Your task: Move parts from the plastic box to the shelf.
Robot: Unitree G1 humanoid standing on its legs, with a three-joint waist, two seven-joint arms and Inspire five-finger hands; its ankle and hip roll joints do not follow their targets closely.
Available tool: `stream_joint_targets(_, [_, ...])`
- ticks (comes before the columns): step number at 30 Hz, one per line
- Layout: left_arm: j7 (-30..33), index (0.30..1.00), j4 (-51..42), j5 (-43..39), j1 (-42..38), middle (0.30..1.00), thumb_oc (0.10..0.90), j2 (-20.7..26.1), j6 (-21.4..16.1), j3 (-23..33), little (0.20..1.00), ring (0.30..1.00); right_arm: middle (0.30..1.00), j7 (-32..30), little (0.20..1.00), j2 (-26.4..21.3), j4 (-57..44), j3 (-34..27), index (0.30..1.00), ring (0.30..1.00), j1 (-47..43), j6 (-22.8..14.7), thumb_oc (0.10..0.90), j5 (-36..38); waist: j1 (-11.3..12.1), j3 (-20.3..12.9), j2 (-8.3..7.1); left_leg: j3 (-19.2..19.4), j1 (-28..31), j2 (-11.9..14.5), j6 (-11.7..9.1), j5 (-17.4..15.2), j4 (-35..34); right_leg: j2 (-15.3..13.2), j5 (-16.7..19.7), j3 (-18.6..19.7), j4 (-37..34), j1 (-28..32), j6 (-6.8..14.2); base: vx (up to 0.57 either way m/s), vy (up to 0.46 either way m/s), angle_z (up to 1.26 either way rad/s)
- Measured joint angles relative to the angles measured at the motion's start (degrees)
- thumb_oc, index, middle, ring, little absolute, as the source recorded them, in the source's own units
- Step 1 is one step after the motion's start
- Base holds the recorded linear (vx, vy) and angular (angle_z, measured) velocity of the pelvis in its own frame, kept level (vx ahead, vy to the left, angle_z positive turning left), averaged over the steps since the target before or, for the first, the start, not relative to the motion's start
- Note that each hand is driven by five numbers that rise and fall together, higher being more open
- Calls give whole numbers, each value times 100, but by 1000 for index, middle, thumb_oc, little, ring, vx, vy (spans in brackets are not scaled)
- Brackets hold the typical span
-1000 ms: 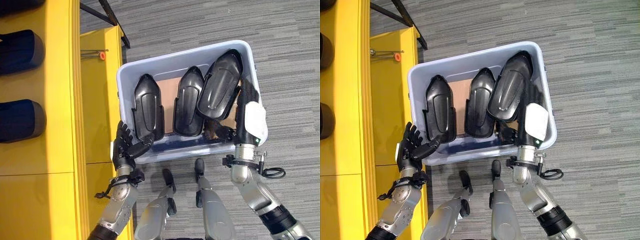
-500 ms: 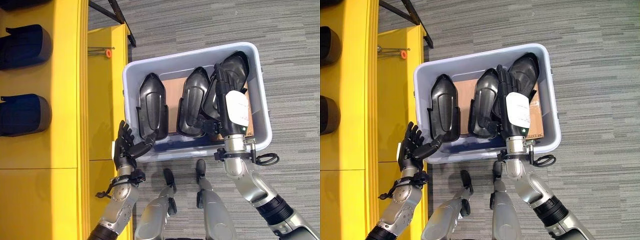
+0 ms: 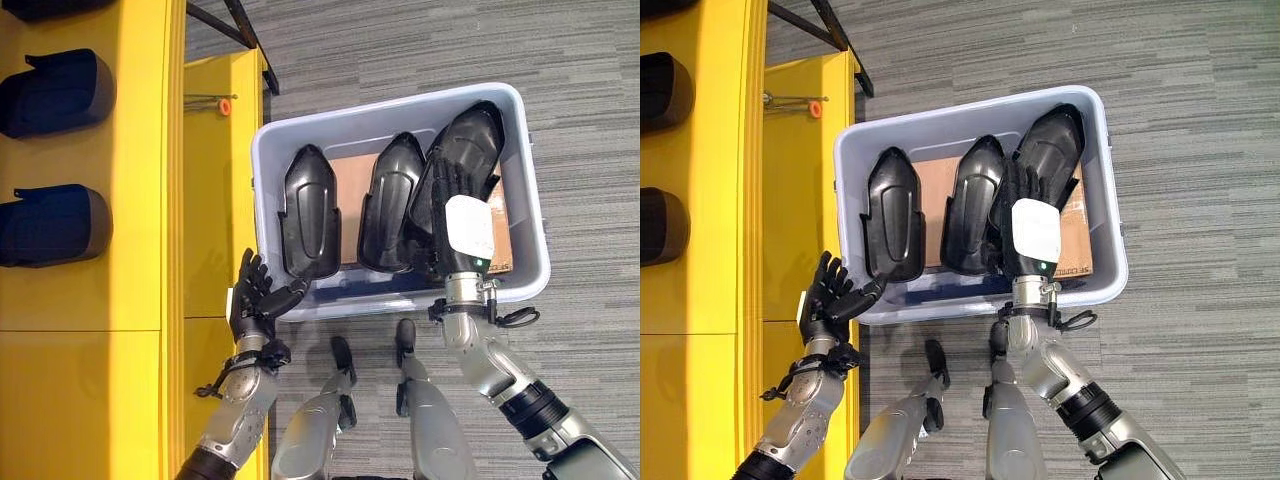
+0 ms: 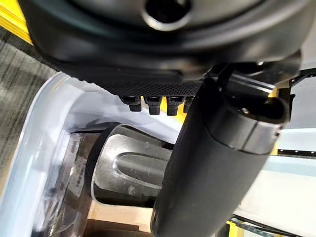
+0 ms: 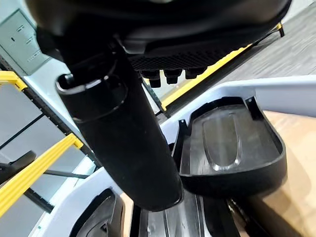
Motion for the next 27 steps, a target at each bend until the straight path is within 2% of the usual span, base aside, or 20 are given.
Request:
stream_joint_targets(5, [-11,1000,37,-7,-18,1000,900,-58,46,-1,1000,1000,1000,-96,1000,27,309,-33,1000,1000,-188,59,900,-1,17,-9,64,-29,-108,-4,6,19,4,-13,-42,-20,94,-135,-3,12,6,1])
stream_joint_targets(11, [-131,1000,79,-9,-87,1000,900,-127,42,0,1000,1000,1000,-129,1000,236,924,-34,1000,1000,-433,272,900,-3,136,-10,67,-107,-372,-9,3,31,108,-55,-259,-60,598,-562,-32,-2,-10,5])
stream_joint_targets(17, [-269,1000,220,-11,-216,1000,900,-128,33,-32,1000,1000,1000,-173,1000,337,1549,-45,1000,1000,-730,309,900,13,264,-11,67,-121,-591,-8,-6,37,229,-87,-339,-71,838,-837,-54,-6,-9,2])
stream_joint_targets(27, [-390,1000,239,-9,-345,1000,900,-129,-95,-45,1000,1000,1000,-176,1000,386,2301,-46,1000,1000,-1180,442,900,451,306,-13,70,-244,-959,-9,-28,69,424,-152,-452,-173,1190,-1225,-121,-19,-23,7])
